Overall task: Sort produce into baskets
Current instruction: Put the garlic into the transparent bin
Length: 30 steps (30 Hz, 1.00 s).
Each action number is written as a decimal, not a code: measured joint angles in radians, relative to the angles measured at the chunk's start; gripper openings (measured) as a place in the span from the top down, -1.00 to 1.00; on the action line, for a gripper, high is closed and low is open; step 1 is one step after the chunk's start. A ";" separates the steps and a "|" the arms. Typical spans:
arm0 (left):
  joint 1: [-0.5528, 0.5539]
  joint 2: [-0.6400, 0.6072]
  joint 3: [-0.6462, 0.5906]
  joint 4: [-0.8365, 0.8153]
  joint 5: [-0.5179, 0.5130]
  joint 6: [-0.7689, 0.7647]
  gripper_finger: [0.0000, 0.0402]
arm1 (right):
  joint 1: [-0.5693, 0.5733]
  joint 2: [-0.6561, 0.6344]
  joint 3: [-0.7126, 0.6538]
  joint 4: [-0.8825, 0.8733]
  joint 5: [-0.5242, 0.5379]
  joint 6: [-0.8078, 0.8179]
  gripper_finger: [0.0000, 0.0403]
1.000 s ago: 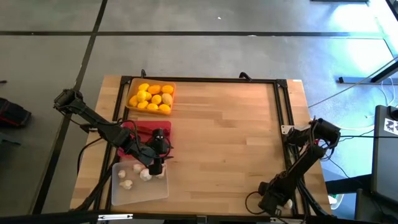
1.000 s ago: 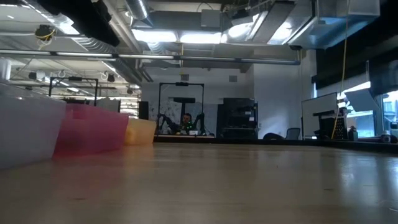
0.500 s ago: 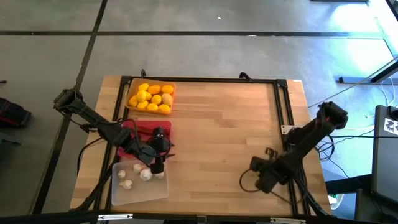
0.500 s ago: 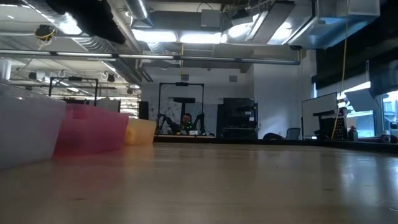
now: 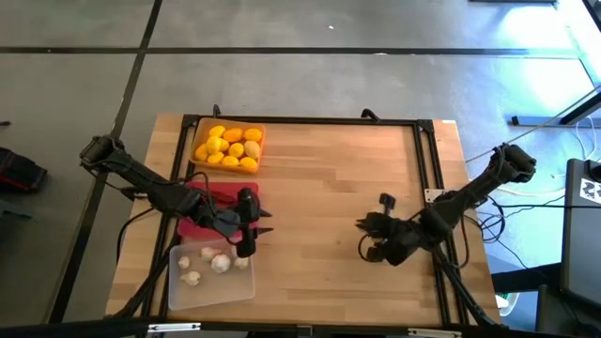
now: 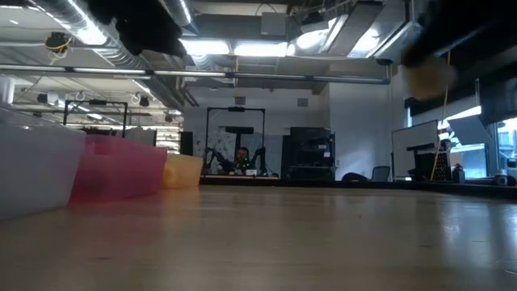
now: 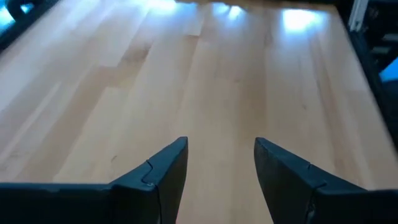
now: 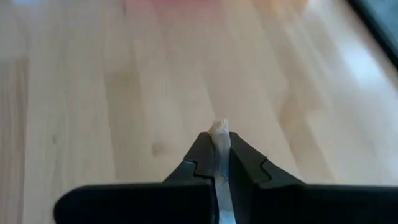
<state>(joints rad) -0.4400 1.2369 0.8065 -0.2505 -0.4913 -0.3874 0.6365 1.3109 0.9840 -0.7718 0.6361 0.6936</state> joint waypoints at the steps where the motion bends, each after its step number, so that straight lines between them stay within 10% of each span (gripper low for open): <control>1: 0.011 0.000 0.000 0.008 0.019 -0.019 0.09 | -0.011 0.000 0.000 0.037 0.011 -0.045 0.93; 16: 0.117 0.139 -0.001 0.449 0.076 0.194 -0.22 | -0.171 0.012 0.001 0.750 -0.042 -0.677 0.93; 30: 0.129 0.267 -0.002 0.810 0.081 0.319 -0.20 | -0.220 0.138 0.002 1.069 -0.195 -0.831 0.93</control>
<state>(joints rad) -0.3108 1.5036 0.8040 0.5595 -0.4100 -0.0685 0.4164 1.4488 0.9859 0.2969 0.4414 -0.1373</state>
